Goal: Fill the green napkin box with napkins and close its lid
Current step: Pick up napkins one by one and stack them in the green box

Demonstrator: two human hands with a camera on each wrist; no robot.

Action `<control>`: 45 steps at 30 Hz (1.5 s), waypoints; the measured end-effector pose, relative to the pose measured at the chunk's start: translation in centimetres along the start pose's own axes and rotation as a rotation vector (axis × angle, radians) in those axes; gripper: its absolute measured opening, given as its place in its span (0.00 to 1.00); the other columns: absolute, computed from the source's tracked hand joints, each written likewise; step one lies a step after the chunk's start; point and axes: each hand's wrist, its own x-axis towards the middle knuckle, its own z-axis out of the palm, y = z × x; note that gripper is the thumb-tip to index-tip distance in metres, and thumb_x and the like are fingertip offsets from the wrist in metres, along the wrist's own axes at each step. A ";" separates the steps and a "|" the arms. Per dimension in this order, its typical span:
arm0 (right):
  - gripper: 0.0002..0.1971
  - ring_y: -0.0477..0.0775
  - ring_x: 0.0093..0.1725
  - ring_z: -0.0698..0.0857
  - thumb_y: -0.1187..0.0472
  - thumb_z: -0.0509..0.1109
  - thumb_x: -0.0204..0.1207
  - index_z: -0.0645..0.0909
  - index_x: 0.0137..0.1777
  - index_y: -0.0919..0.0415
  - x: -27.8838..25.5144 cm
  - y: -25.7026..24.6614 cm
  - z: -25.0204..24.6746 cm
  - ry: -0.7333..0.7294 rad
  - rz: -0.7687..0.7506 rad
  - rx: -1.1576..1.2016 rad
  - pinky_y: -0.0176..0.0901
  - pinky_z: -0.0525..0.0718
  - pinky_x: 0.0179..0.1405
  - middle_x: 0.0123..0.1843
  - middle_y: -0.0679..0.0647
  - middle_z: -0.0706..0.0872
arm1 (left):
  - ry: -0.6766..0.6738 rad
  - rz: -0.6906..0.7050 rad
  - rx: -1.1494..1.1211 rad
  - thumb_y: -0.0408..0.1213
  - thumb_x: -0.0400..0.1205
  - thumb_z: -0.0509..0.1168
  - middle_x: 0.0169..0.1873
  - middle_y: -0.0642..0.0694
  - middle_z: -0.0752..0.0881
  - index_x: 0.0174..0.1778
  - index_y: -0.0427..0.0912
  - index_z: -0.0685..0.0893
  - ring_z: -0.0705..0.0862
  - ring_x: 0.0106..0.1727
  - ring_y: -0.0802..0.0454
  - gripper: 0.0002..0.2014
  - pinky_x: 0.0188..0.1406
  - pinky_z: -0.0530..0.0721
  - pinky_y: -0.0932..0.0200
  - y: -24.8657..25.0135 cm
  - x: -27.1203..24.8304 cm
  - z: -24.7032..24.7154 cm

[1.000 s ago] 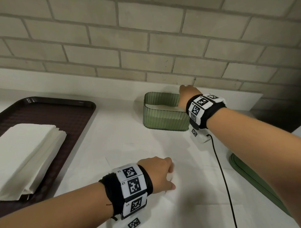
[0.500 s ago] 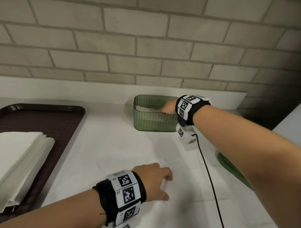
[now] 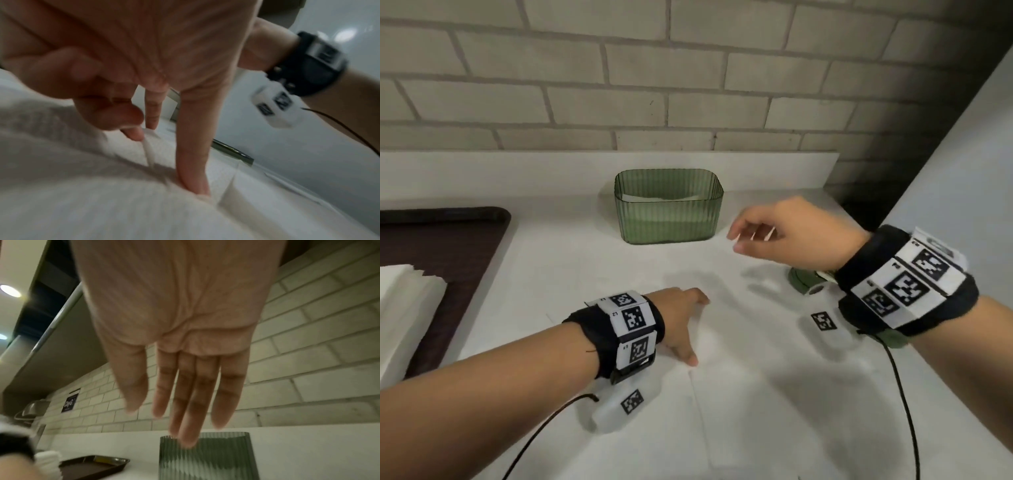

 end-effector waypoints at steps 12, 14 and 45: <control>0.22 0.40 0.52 0.82 0.47 0.79 0.66 0.80 0.59 0.40 -8.2 3.8 4.6 -0.385 0.202 0.009 0.33 0.81 0.52 0.51 0.39 0.82 | 0.039 -0.036 0.185 0.47 0.63 0.81 0.56 0.51 0.71 0.64 0.56 0.66 0.80 0.57 0.47 0.38 0.60 0.80 0.48 1.5 0.2 0.2; 0.23 0.39 0.53 0.79 0.47 0.79 0.66 0.79 0.61 0.42 -8.3 3.5 6.1 -0.430 0.178 -0.019 0.34 0.79 0.56 0.51 0.36 0.78 | 0.052 -0.024 0.187 0.46 0.64 0.80 0.59 0.51 0.71 0.65 0.56 0.67 0.80 0.58 0.48 0.38 0.60 0.80 0.49 1.6 0.1 0.3; 0.08 0.38 0.45 0.81 0.56 0.63 0.82 0.84 0.48 0.51 -8.1 5.6 0.2 0.474 0.347 0.265 0.33 0.74 0.40 0.42 0.43 0.85 | 0.472 0.038 -0.405 0.41 0.84 0.62 0.35 0.51 0.81 0.49 0.42 0.82 0.82 0.38 0.53 0.07 0.50 0.80 0.59 -1.3 -2.4 -2.4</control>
